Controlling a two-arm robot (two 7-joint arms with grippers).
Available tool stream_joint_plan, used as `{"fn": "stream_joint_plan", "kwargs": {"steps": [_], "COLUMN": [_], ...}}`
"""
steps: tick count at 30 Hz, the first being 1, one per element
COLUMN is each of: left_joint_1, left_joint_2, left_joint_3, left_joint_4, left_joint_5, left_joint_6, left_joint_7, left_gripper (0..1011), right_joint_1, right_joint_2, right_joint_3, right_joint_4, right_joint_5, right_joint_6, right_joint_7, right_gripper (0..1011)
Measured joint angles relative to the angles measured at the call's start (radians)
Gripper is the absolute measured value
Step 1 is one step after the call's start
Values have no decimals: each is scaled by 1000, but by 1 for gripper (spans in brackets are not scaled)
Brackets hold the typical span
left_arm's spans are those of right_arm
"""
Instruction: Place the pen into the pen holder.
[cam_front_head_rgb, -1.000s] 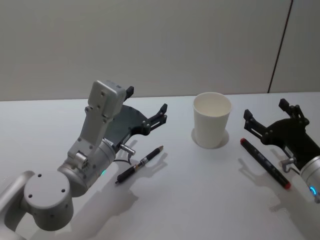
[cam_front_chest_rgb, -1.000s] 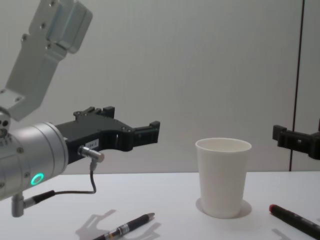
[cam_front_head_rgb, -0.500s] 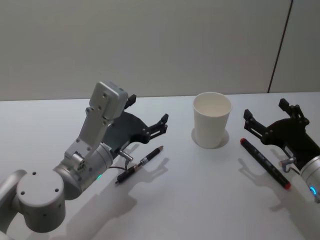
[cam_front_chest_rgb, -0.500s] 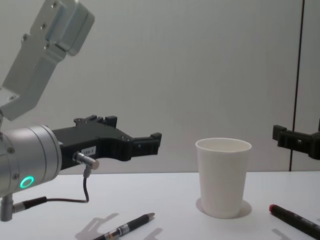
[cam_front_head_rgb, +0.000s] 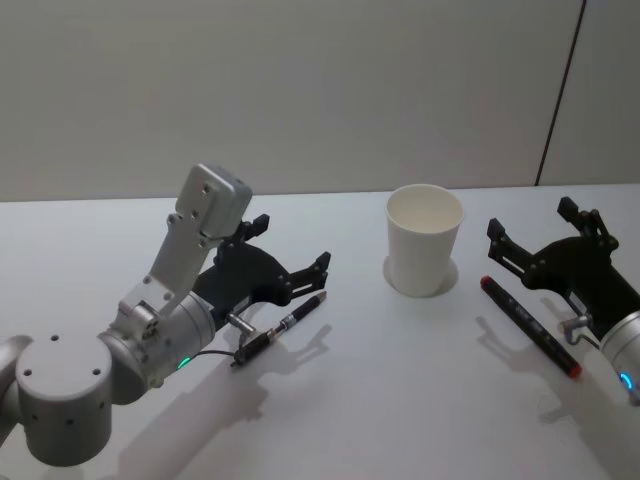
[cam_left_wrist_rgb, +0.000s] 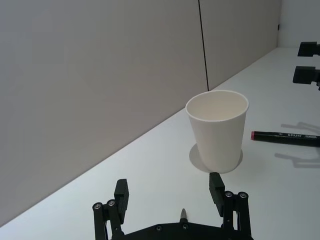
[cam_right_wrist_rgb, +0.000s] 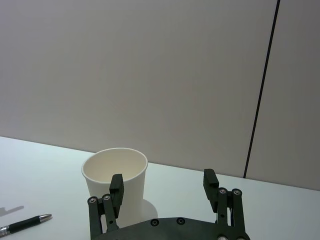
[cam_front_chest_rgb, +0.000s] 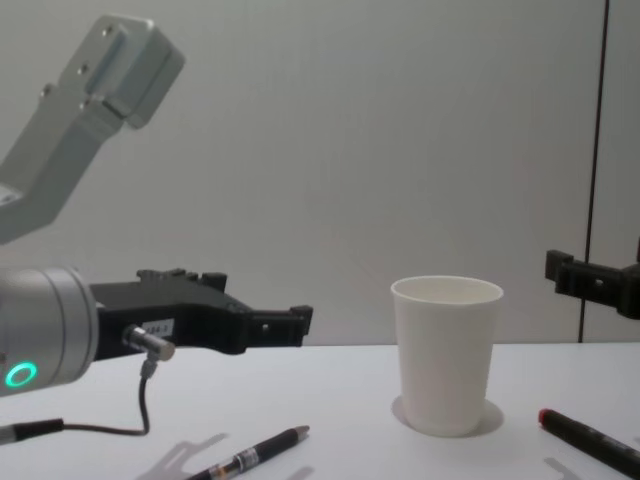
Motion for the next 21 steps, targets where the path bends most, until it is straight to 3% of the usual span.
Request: {"fn": "stream_joint_plan", "kwargs": {"steps": [14,21], "left_joint_1": [17,20], "left_joint_2": [33,49], "left_joint_3": [-31,-42], "left_joint_4": [-5,3], "left_joint_5": [-107,-135], "left_joint_6": [94,139], "left_joint_7": [-19,-46], "left_gripper": [1001,1001], "right_joint_1": [0,0], "right_joint_2": [0,0], "right_joint_3": [0,0], "right_joint_4": [0,0], "right_joint_5": [0,0], "right_joint_6": [0,0], "right_joint_7": [0,0], "right_gripper": [1001,1001]}}
